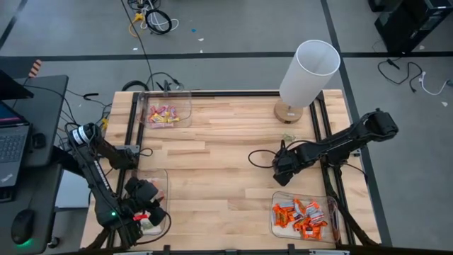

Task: Sort candy
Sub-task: Put the blue gummy into the bottom left transparent bin

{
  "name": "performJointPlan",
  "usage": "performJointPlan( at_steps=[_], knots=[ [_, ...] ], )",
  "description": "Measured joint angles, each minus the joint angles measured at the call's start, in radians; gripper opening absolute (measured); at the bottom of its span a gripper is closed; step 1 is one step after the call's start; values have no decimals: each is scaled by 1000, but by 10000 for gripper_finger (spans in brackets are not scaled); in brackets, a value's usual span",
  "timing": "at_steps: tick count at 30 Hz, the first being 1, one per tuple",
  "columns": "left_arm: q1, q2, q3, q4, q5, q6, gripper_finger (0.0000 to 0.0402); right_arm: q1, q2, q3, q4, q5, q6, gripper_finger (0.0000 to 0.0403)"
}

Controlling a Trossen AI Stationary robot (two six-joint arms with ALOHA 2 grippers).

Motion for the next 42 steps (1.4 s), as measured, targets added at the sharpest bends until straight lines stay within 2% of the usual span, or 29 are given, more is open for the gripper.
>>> performJointPlan(
  at_steps=[6,14,21,30,42],
  knots=[
    [0,0,0,1,-18,0,165,0,2,36,29,-1,-33,111],
    [0,0,0,17,-31,0,165,0,2,46,50,0,-61,8],
    [0,0,0,17,-37,0,165,0,2,46,49,25,-68,2],
    [0,0,0,18,-38,0,165,9,-25,47,63,1,-140,16],
    [0,0,0,19,-108,0,165,28,-15,45,86,12,-103,158]
  ],
)
